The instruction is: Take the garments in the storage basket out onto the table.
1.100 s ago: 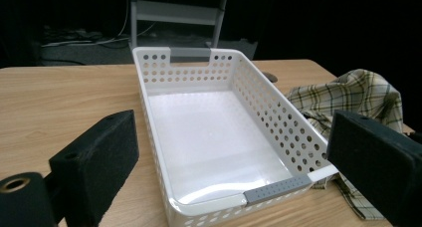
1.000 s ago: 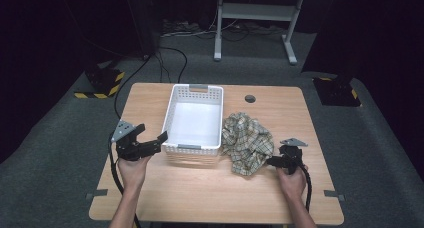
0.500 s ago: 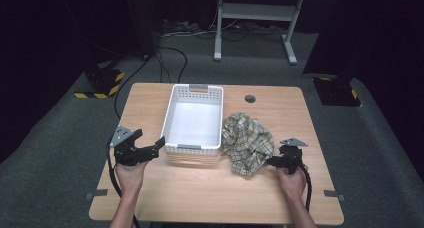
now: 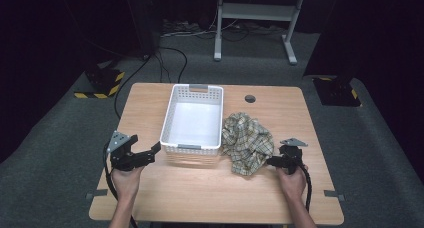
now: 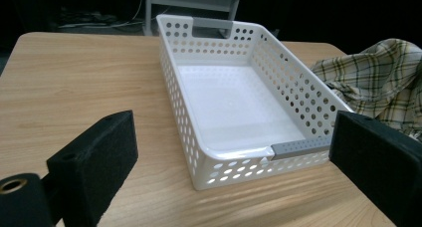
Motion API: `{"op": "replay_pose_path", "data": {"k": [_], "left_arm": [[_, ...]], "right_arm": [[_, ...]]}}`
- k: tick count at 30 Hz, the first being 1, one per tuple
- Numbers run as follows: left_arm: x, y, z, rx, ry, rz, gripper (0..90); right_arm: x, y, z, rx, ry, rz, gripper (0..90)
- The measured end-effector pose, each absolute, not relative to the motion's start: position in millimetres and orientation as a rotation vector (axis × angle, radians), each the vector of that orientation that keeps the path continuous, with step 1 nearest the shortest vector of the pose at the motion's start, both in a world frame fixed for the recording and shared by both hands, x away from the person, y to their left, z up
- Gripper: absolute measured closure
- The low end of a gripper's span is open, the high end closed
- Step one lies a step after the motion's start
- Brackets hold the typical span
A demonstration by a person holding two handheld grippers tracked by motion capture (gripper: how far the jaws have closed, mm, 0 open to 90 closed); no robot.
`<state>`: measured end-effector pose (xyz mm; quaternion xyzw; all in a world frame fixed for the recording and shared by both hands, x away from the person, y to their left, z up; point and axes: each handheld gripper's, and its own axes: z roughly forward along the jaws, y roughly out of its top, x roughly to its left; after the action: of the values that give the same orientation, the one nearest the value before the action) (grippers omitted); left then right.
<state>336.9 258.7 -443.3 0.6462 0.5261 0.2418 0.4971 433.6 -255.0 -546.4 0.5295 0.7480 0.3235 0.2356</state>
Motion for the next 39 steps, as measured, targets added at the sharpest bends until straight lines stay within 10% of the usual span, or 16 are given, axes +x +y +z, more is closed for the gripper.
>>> {"op": "replay_pose_path", "data": {"k": [39], "left_arm": [[330.6,255.8,-483.6,1.675,1.35,0.608,4.9]], "right_arm": [[433.6,-254.9,-546.4,1.452,2.052,0.887,11.6]]}}
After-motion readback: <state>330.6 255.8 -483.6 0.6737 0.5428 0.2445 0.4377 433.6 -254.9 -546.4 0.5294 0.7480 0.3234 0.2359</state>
